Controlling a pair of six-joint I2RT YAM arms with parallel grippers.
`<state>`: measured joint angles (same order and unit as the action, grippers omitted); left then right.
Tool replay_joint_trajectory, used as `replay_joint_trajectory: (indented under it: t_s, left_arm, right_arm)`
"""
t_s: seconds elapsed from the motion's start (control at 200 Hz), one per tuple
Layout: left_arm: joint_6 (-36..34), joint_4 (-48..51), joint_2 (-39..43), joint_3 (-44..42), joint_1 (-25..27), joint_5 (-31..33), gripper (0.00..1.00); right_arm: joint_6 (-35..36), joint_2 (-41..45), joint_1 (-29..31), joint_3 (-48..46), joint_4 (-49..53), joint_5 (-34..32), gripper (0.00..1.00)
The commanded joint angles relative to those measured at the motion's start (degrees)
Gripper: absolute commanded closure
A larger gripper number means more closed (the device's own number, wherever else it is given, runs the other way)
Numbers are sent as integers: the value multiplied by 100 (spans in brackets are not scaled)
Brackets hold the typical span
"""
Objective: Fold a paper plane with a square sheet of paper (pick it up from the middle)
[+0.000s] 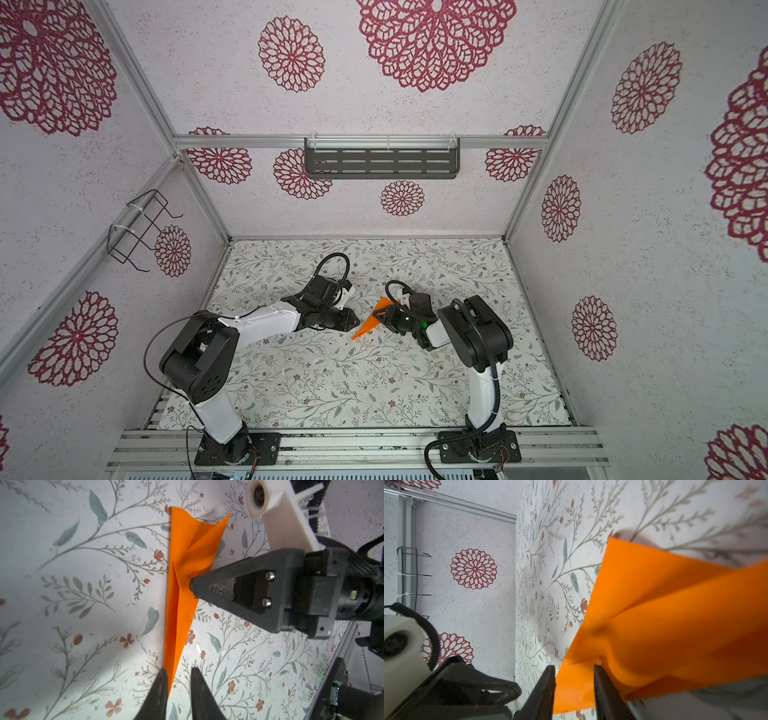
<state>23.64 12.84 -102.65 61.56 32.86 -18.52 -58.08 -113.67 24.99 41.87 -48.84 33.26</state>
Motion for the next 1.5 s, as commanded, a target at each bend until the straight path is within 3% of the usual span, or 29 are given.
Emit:
replay_joint_trajectory:
  t_s: [0.0,0.48,0.941,1.496]
  left_arm:
    - [-207,-115,-81,255,103,104,76]
    - [-382,3,-884,699,364,-112,94]
    - [-325,250,-1169,667,364,178,95]
    - [-301,566,-660,414,361,570,95]
  right_arm:
    - [127,-57,-36,0,610,-203,64]
    - [16,-88,-44,15,740,-197,66]
    - [32,-99,-40,60,876,-179,66]
    - [85,-112,-38,59,1049,-249,67]
